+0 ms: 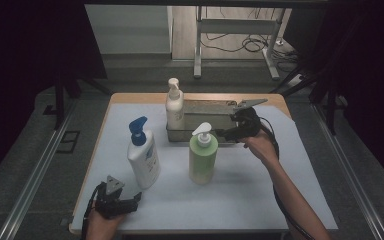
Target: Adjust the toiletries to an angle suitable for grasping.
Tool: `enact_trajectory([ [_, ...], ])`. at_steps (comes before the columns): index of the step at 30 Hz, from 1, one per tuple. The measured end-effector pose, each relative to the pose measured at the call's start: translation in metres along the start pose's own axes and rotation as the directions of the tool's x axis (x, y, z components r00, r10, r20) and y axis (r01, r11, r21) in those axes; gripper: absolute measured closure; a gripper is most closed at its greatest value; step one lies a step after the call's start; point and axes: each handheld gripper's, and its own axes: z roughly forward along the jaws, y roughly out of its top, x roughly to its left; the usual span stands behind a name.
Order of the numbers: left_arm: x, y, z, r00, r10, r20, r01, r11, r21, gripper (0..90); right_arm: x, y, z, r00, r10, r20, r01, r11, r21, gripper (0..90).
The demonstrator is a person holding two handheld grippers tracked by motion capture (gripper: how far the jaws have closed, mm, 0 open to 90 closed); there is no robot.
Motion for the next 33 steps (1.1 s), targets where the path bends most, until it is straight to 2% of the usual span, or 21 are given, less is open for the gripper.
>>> enact_trajectory([
  [9,0.0,0.0,0.0,1.0,0.0,0.0,0.0,1.0,0.0,13.0,0.0,-0.014,-0.012,0.9995,0.003,-0.032,-0.003,0.9999,-0.011,0.0],
  [14,0.0,0.0,0.0,1.0,0.0,-0.001,0.0,1.0,0.0,13.0,0.003,-0.022,-0.02,0.9986,-0.002,-0.053,0.001,0.9997,-0.023,0.0],
  [21,0.0,0.0,0.0,1.0,0.0,0.0,0.0,1.0,0.0,13.0,0.011,-0.033,-0.03,0.997,0.003,-0.077,-0.004,1.0,-0.004,0.0],
  [27,0.0,0.0,0.0,1.0,0.001,-0.001,-0.001,1.0,-0.001,13.0,0.021,-0.043,-0.036,0.9971,-0.007,-0.076,0.008,0.9999,0.009,0.0],
  [29,0.0,0.0,0.0,1.0,0.001,0.0,-0.001,1.0,-0.001,13.1,0.025,-0.046,-0.038,0.9971,0.005,-0.076,-0.004,0.9999,0.013,0.4],
  [33,0.0,0.0,0.0,1.0,0.001,-0.001,-0.001,1.0,-0.001,13.0,0.031,-0.052,-0.041,0.9947,0.01,-0.102,-0.009,0.9998,0.017,0.4],
])
